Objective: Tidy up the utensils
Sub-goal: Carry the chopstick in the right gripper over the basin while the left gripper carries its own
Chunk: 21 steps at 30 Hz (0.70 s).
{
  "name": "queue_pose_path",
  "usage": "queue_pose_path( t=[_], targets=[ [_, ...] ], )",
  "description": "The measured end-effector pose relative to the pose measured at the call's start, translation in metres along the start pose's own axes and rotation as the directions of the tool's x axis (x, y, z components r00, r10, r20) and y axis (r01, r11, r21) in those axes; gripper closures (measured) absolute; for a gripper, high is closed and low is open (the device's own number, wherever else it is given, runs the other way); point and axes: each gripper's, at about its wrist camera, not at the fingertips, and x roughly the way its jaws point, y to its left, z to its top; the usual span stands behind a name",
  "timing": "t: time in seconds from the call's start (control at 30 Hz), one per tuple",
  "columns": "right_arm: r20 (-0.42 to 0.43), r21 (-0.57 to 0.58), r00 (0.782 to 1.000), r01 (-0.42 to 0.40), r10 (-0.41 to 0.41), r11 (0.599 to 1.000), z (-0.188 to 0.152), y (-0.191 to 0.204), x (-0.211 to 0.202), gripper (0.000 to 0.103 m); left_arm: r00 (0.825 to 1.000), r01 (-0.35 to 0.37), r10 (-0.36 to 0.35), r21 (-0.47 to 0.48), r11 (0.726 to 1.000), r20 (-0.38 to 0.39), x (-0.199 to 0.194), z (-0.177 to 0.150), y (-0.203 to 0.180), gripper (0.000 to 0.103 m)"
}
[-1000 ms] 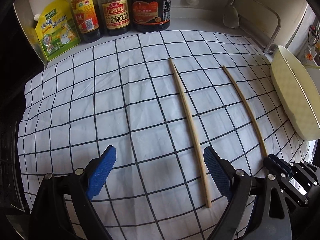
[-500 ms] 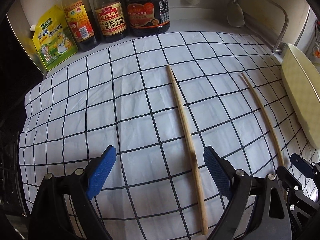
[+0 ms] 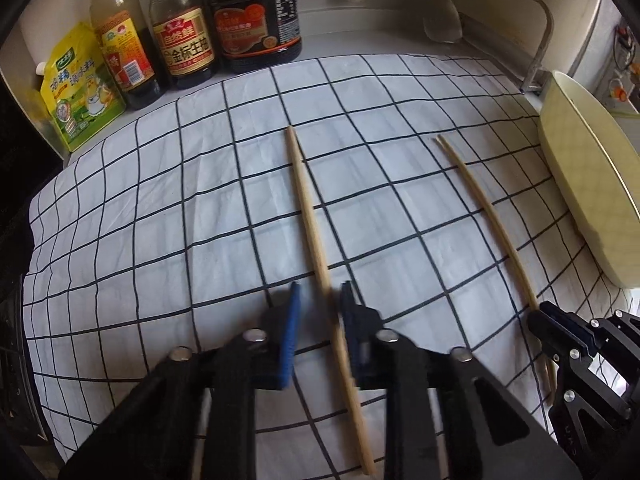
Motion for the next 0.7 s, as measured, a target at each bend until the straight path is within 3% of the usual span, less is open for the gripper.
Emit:
queue_pose_path(
  t=[0.23, 0.43, 0.7],
  targets=[
    [0.005, 0.086, 0.999, -0.054, 0.054, 0.995, -0.001, -0.011, -0.009, 0.097, 0.998, 0.038, -0.039, -0.012, 0.999, -0.041, -0.005, -0.003, -0.001, 0.096],
    [0.032, 0.123, 0.993, -0.114, 0.111, 0.986, 0.001, -0.014, -0.032, 0.097, 0.998, 0.062, -0.062, -0.007, 0.998, -0.03, -0.03, -0.005, -0.002, 0.096],
    [0.116, 0.189, 0.984, -0.157, 0.137, 0.969, 0.004, -0.042, -0.083, 0.097, 0.991, 0.122, -0.125, 0.066, 0.99, 0.044, -0.081, 0.012, -0.03, 0.096]
  ],
)
